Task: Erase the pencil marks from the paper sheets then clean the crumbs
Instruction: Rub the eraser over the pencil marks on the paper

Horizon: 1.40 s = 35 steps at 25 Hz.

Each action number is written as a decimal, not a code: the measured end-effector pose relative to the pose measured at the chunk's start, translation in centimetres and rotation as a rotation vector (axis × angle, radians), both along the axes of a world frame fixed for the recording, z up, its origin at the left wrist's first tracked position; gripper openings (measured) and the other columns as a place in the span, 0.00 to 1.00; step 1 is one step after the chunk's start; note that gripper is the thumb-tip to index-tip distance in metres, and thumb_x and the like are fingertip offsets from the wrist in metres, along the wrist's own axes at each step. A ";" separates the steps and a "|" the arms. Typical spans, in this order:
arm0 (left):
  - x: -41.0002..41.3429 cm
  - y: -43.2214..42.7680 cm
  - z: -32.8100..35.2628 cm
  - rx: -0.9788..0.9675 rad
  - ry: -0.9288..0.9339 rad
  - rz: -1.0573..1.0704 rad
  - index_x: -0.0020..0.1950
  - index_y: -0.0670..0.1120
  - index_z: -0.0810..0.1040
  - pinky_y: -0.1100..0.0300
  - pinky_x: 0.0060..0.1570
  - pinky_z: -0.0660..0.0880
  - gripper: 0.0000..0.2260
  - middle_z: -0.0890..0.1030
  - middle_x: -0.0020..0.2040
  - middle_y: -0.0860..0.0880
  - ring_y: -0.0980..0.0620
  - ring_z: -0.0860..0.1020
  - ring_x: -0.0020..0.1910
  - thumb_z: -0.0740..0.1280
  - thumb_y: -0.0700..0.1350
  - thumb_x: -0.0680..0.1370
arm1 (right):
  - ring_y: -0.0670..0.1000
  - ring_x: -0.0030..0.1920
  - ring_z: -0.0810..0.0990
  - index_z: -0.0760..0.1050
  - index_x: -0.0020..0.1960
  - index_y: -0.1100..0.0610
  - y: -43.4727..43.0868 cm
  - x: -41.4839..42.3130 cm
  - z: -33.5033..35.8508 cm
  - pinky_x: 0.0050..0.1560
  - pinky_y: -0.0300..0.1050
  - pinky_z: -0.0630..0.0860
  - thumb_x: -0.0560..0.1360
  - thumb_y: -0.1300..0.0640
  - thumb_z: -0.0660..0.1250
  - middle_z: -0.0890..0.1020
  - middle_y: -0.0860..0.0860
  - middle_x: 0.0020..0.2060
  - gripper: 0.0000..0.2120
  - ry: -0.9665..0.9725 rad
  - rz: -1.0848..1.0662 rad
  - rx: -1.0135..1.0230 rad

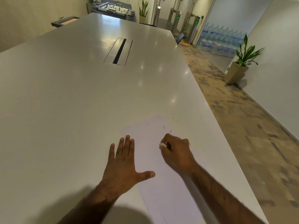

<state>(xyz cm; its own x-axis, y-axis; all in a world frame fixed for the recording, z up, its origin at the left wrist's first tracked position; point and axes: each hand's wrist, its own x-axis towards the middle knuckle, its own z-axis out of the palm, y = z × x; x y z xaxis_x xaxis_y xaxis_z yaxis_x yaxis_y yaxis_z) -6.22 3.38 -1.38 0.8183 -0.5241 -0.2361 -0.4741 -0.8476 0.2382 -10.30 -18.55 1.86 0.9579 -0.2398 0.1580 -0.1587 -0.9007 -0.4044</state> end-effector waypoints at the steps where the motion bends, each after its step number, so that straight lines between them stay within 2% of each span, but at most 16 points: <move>1: 0.0 0.0 0.0 -0.006 0.009 0.000 0.72 0.49 0.19 0.39 0.79 0.33 0.60 0.23 0.79 0.47 0.46 0.26 0.79 0.32 0.88 0.55 | 0.43 0.35 0.77 0.73 0.41 0.48 -1.0 0.4 0.4 0.51 0.49 0.71 0.77 0.51 0.65 0.79 0.43 0.32 0.06 -0.010 -0.092 0.083; 4: -0.1 0.2 -0.2 -0.011 -0.001 -0.006 0.75 0.48 0.20 0.40 0.79 0.33 0.61 0.23 0.79 0.48 0.47 0.26 0.79 0.34 0.88 0.57 | 0.49 0.33 0.77 0.79 0.44 0.52 -5.2 2.3 2.4 0.39 0.44 0.71 0.77 0.58 0.71 0.80 0.50 0.32 0.04 -0.135 -0.284 0.496; 6: -0.1 0.3 -0.2 -0.008 -0.002 -0.008 0.74 0.48 0.20 0.40 0.79 0.32 0.61 0.23 0.79 0.48 0.47 0.25 0.79 0.34 0.89 0.57 | 0.48 0.33 0.77 0.80 0.50 0.53 -7.6 4.0 3.4 0.37 0.42 0.72 0.78 0.56 0.72 0.81 0.54 0.35 0.03 -0.139 -0.272 0.515; 9: -0.1 0.2 -0.1 0.004 0.010 -0.010 0.74 0.48 0.20 0.39 0.79 0.33 0.61 0.23 0.78 0.47 0.46 0.26 0.79 0.34 0.89 0.58 | 0.46 0.36 0.78 0.78 0.55 0.52 -9.6 7.4 3.3 0.43 0.41 0.72 0.80 0.52 0.71 0.80 0.49 0.36 0.07 -0.005 -0.206 0.272; 12: -0.1 0.1 0.4 0.031 0.021 -0.005 0.73 0.49 0.19 0.39 0.79 0.34 0.60 0.22 0.78 0.48 0.46 0.25 0.79 0.34 0.88 0.57 | 0.52 0.46 0.81 0.79 0.54 0.55 -10.0 11.0 2.9 0.46 0.44 0.72 0.80 0.51 0.68 0.82 0.49 0.41 0.08 0.088 -0.114 0.058; 16: -0.3 0.1 0.8 0.045 0.024 -0.008 0.73 0.49 0.18 0.39 0.79 0.35 0.59 0.21 0.77 0.48 0.46 0.25 0.78 0.36 0.88 0.60 | 0.56 0.52 0.80 0.78 0.53 0.55 -9.2 13.1 2.0 0.52 0.50 0.77 0.80 0.54 0.65 0.81 0.52 0.49 0.06 0.120 -0.064 -0.084; 19: -0.2 -0.1 0.7 0.053 0.036 -0.002 0.74 0.49 0.18 0.39 0.79 0.33 0.60 0.20 0.77 0.49 0.47 0.23 0.78 0.35 0.88 0.58 | 0.59 0.56 0.79 0.78 0.60 0.54 -8.8 13.5 1.6 0.55 0.52 0.76 0.80 0.55 0.65 0.80 0.54 0.55 0.11 0.036 -0.092 -0.209; 22: -0.1 -0.1 0.4 0.061 0.030 0.000 0.75 0.49 0.19 0.39 0.79 0.32 0.61 0.19 0.76 0.50 0.47 0.23 0.77 0.33 0.89 0.56 | 0.57 0.62 0.80 0.76 0.69 0.52 -7.5 14.3 1.9 0.63 0.52 0.75 0.82 0.57 0.64 0.81 0.52 0.63 0.16 -0.016 0.082 -0.055; 25: 0.1 -0.1 0.1 0.058 0.031 0.003 0.75 0.50 0.18 0.40 0.78 0.32 0.61 0.19 0.76 0.50 0.47 0.23 0.77 0.33 0.89 0.57 | 0.55 0.66 0.79 0.71 0.74 0.51 -5.8 14.4 1.5 0.66 0.50 0.73 0.83 0.58 0.60 0.80 0.51 0.68 0.20 0.214 0.264 0.011; 27: 0.1 -0.1 0.0 0.058 0.025 0.002 0.74 0.50 0.18 0.40 0.78 0.31 0.61 0.19 0.76 0.49 0.47 0.23 0.77 0.33 0.89 0.57 | 0.55 0.63 0.80 0.72 0.72 0.51 -5.9 13.8 1.1 0.59 0.47 0.73 0.85 0.54 0.57 0.82 0.49 0.64 0.17 0.219 0.226 -0.002; 29: 0.1 -0.1 0.0 0.050 0.026 0.001 0.74 0.49 0.18 0.40 0.78 0.30 0.61 0.19 0.76 0.49 0.47 0.23 0.77 0.35 0.89 0.58 | 0.52 0.61 0.81 0.75 0.68 0.50 -6.3 13.1 1.3 0.55 0.44 0.72 0.86 0.53 0.56 0.83 0.44 0.58 0.15 0.218 0.170 0.072; 31: 0.1 0.0 -0.1 0.038 0.024 0.001 0.75 0.49 0.20 0.40 0.78 0.31 0.61 0.20 0.76 0.50 0.48 0.23 0.77 0.35 0.89 0.58 | 0.50 0.61 0.80 0.77 0.66 0.51 -6.7 12.4 1.9 0.60 0.45 0.74 0.84 0.58 0.55 0.83 0.45 0.61 0.16 0.248 0.172 0.165; 33: 0.0 0.2 0.0 0.020 0.024 0.004 0.77 0.49 0.21 0.41 0.79 0.31 0.62 0.20 0.77 0.50 0.49 0.23 0.77 0.36 0.89 0.59 | 0.49 0.60 0.79 0.79 0.65 0.55 -6.6 11.8 2.8 0.62 0.42 0.73 0.84 0.61 0.56 0.83 0.51 0.61 0.16 0.206 0.153 0.325; 35: 0.0 0.2 0.0 0.002 0.031 0.007 0.77 0.49 0.22 0.41 0.79 0.30 0.62 0.20 0.77 0.51 0.50 0.22 0.77 0.37 0.89 0.59 | 0.44 0.57 0.81 0.79 0.65 0.61 -6.8 10.7 3.8 0.56 0.32 0.73 0.85 0.61 0.58 0.83 0.54 0.60 0.14 0.101 0.113 0.586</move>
<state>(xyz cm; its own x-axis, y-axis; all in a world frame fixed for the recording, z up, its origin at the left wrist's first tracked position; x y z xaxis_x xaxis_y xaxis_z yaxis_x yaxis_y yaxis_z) -6.25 3.57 -1.38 0.8140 -0.5180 -0.2630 -0.4607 -0.8514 0.2507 0.41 -25.34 5.63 0.9860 -0.1549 -0.0624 -0.1381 -0.5462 -0.8262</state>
